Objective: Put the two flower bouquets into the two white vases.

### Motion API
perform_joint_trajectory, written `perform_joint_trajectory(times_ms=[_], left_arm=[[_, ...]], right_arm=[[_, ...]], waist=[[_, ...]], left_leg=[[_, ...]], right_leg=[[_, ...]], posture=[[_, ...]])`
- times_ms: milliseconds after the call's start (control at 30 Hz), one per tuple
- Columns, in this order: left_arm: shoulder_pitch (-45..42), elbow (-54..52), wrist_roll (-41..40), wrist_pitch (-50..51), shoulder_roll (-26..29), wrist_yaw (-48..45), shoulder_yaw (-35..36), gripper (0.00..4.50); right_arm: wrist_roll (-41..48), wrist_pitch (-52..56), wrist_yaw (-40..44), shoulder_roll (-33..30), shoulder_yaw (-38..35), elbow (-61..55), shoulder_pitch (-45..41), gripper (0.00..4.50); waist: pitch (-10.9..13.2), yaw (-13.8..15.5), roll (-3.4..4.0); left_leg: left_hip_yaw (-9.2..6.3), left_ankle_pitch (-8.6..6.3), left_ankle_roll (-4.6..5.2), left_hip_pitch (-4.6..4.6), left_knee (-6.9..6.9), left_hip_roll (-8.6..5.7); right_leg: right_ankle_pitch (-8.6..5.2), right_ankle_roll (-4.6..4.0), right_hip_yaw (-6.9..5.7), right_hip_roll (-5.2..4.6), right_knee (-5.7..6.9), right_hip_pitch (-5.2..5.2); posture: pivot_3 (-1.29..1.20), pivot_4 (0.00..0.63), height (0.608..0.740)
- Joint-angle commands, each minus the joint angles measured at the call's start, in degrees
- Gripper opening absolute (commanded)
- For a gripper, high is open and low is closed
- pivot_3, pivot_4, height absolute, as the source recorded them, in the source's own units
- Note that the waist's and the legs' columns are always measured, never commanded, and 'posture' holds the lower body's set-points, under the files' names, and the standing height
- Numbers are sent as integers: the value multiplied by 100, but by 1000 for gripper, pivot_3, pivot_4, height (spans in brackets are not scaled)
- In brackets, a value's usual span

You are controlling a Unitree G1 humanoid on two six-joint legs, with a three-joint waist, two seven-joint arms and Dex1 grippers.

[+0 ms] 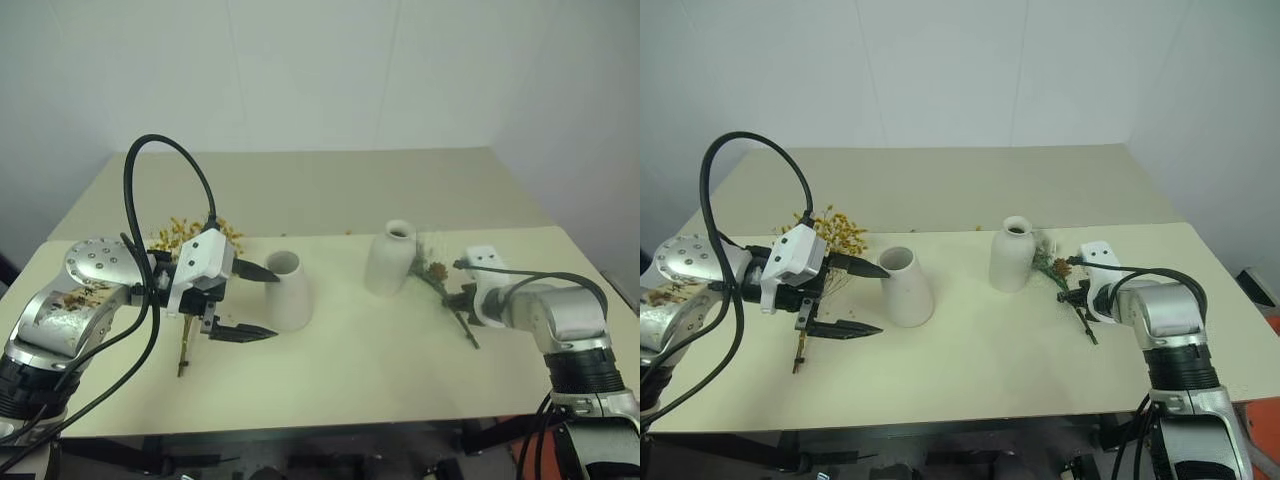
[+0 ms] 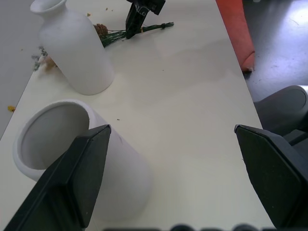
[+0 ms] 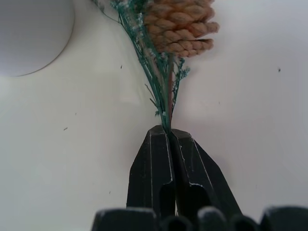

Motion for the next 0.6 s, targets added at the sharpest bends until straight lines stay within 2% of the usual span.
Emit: perform_joint_trajectory(times_ms=[33,233,467,600], left_arm=[[32,-146,8,-91,34,59,212,4500],[75,-114,35,-138,21,140,268,4500],[14,-35,5,-210,-14,116,278,4500],[-25,-17,5,-229,-31,120,256,4500]], right_arm=[[-72,-85,-63,-71,-189,-47,-66,82],[-475,-408,-991,25,-809,-432,11,82],[-1390,-2296,-2210,180,-934,-871,-244,82],[-1459,-3343,-2848,753,-1235,-727,-671,82]], waist=[[0,2,0],[1,11,1],[1,-16,2],[2,-24,3]], left_leg=[[0,0,0,0,0,0],[0,0,0,-3,0,-1],[2,0,0,-2,-2,-1],[3,0,0,-1,-3,0]], right_leg=[[0,0,0,0,0,0],[0,0,0,-1,0,-2],[0,1,3,-1,1,-5],[1,0,6,0,2,-6]], posture=[[0,150,740],[0,150,740],[0,150,740],[0,150,740]])
